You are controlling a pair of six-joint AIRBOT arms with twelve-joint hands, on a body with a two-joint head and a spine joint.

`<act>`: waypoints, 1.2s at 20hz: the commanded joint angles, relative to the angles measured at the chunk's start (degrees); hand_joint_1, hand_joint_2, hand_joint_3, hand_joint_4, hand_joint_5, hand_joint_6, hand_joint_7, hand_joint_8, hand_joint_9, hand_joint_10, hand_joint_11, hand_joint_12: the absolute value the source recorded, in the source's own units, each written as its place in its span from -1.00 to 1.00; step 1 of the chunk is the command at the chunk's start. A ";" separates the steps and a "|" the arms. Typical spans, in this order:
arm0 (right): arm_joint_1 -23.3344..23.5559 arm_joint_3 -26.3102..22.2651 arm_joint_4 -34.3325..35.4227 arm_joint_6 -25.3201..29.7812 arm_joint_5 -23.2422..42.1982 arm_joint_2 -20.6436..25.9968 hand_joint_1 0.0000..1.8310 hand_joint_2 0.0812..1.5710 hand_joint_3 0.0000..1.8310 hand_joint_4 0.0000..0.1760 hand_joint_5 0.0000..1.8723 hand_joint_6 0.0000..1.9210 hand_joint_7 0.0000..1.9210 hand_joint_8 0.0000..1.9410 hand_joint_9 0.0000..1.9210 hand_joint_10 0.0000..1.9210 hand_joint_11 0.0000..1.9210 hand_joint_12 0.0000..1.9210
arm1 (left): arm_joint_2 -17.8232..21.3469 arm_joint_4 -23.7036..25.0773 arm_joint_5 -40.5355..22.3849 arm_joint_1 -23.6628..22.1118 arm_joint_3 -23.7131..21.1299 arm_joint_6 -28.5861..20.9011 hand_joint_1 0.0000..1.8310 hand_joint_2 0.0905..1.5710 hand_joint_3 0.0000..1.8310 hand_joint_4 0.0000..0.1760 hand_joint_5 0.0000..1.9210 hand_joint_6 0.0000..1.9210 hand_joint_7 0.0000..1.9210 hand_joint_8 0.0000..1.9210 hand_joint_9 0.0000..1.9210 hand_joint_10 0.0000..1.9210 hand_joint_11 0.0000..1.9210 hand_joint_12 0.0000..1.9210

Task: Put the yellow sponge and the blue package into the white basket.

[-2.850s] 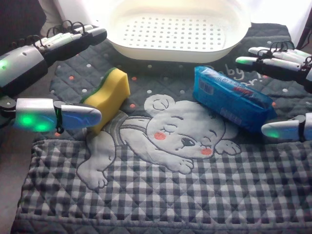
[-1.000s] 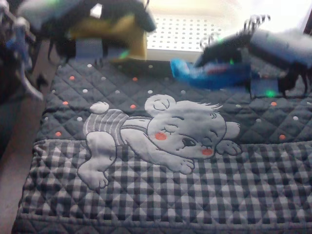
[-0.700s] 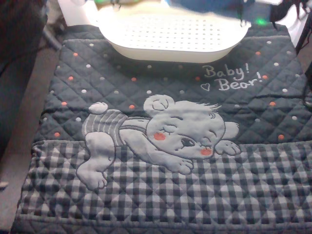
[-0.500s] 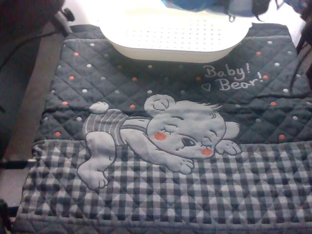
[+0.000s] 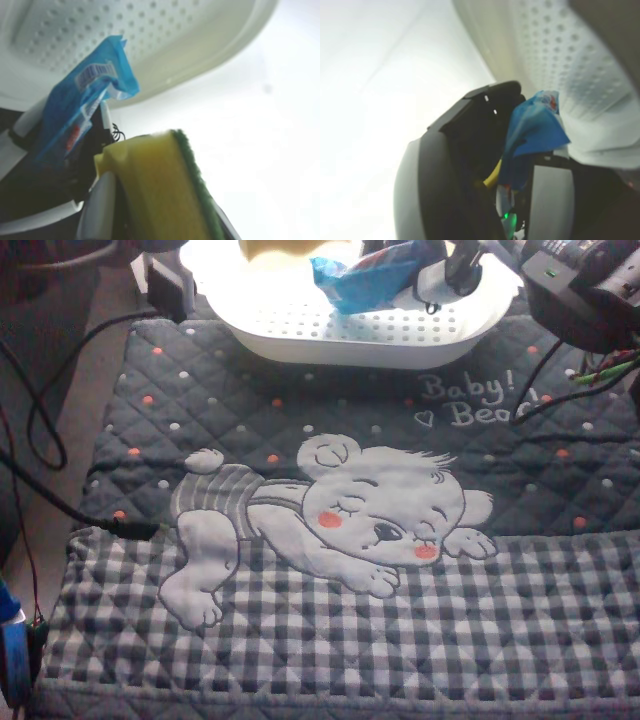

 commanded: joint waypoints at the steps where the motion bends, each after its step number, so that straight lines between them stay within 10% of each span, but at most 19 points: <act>1: 0.80 0.75 1.16 0.19 5.10 0.85 0.64 0.31 -1.00 -1.00 0.08 -0.23 0.22 -0.54 0.17 -0.14 -0.07 0.54 | 0.24 -0.66 -4.58 -0.78 0.56 -0.34 0.37 0.39 -1.00 -1.00 0.04 -0.23 0.01 0.26 -0.06 -0.24 -0.34 0.37; 2: 0.79 0.63 1.12 0.19 5.07 0.84 0.63 0.31 -1.00 -1.00 0.07 -0.19 0.20 -0.50 0.15 -0.12 -0.09 0.56 | 0.10 -0.65 -3.90 -0.35 0.89 -0.35 0.37 0.41 -1.00 -1.00 -0.01 -0.18 0.00 0.30 -0.03 -0.24 -0.31 0.46; 3: 0.79 0.48 0.58 0.20 5.02 0.86 0.54 0.34 -1.00 -1.00 0.01 -0.06 0.15 -0.32 0.10 0.06 -0.07 0.01 | 0.12 -0.66 -3.56 0.12 1.04 -0.35 0.32 0.46 -0.99 -1.00 -0.13 0.09 -0.06 0.33 -0.05 -0.47 -0.34 0.22; 4: 0.79 0.26 -0.43 0.21 4.93 0.87 0.38 0.43 -0.99 -1.00 -0.19 -0.65 -0.08 -0.75 -0.12 -0.56 -0.33 -0.20 | 0.51 -0.72 -3.60 0.78 1.04 -0.36 0.23 0.46 -1.00 -1.00 -0.35 -0.58 -0.39 -0.50 -0.29 -0.80 -0.49 -0.11; 5: 0.79 -0.61 -1.16 0.21 4.97 1.02 0.27 0.45 -1.00 -1.00 -0.32 -0.91 -0.27 -0.94 -0.26 -0.86 -0.47 -0.34 | 1.02 -1.04 -4.15 1.67 0.80 -0.63 0.16 0.44 -1.00 -1.00 -0.44 -0.87 -0.52 -0.86 -0.50 -0.95 -0.72 -0.29; 6: 0.79 -1.84 -1.18 0.28 5.12 2.32 0.09 0.42 -1.00 -1.00 -0.62 -0.98 -0.62 -0.99 -0.60 -0.97 -0.80 -0.48 | 1.73 -1.03 -5.20 2.54 0.20 -1.41 0.04 0.34 -1.00 -0.16 -0.64 -0.98 -0.78 -0.97 -0.81 -0.99 -0.94 -0.51; 7: 0.78 -3.27 -1.32 0.28 6.10 4.12 -0.14 0.35 -0.99 0.18 -0.96 -1.00 -0.97 -1.00 -0.65 -0.98 -0.98 -0.05 | 3.10 -1.05 -7.41 3.84 -1.47 -2.77 0.03 0.27 -1.00 0.84 -0.89 -1.00 -0.99 -1.00 -0.99 -1.00 -1.00 -0.67; 8: 0.77 -4.59 -1.71 0.39 7.46 5.60 -0.14 0.35 -0.99 0.18 -0.96 -1.00 -0.97 -1.00 -0.65 -0.98 -0.98 -0.05 | 5.01 -1.05 -11.21 5.71 -3.65 -5.18 0.03 0.27 -1.00 0.84 -0.89 -1.00 -0.99 -1.00 -0.99 -1.00 -1.00 -0.67; 9: 0.65 -7.02 -2.02 0.42 9.39 7.96 -0.49 0.44 -0.99 0.68 -1.00 -1.00 -1.00 -1.00 -0.93 -0.99 -1.00 -0.85 | 7.47 -2.39 -15.81 7.85 -6.37 -6.53 -0.15 0.22 -1.00 0.38 -0.99 -1.00 -1.00 -1.00 -1.00 -1.00 -1.00 -0.98; 10: -0.01 -10.43 -2.02 0.42 11.88 10.56 -0.58 0.46 -0.98 0.94 -1.00 -1.00 -1.00 -1.00 -0.99 -1.00 -1.00 -0.97 | 10.05 -3.65 -19.68 9.30 -9.85 -6.53 -0.15 0.21 -1.00 0.88 -1.00 -1.00 -1.00 -1.00 -1.00 -1.00 -1.00 -1.00; 17: -11.99 -31.39 0.52 0.47 38.38 26.26 -0.64 0.39 -1.00 1.00 -1.00 -1.00 -1.00 -1.00 -1.00 -1.00 -1.00 -1.00 | 27.63 -4.10 -43.70 20.06 -32.81 -5.61 -0.15 0.16 -1.00 1.00 -1.00 -1.00 -1.00 -1.00 -1.00 -1.00 -1.00 -1.00; 24: -22.51 -39.63 4.36 0.47 49.77 31.63 -0.65 0.42 -0.99 1.00 -1.00 -1.00 -0.94 -0.98 -1.00 -1.00 -1.00 -1.00 | 37.67 -4.21 -59.56 31.32 -45.71 -4.38 -0.20 0.17 -1.00 1.00 -1.00 -1.00 -1.00 -1.00 -1.00 -1.00 -1.00 -1.00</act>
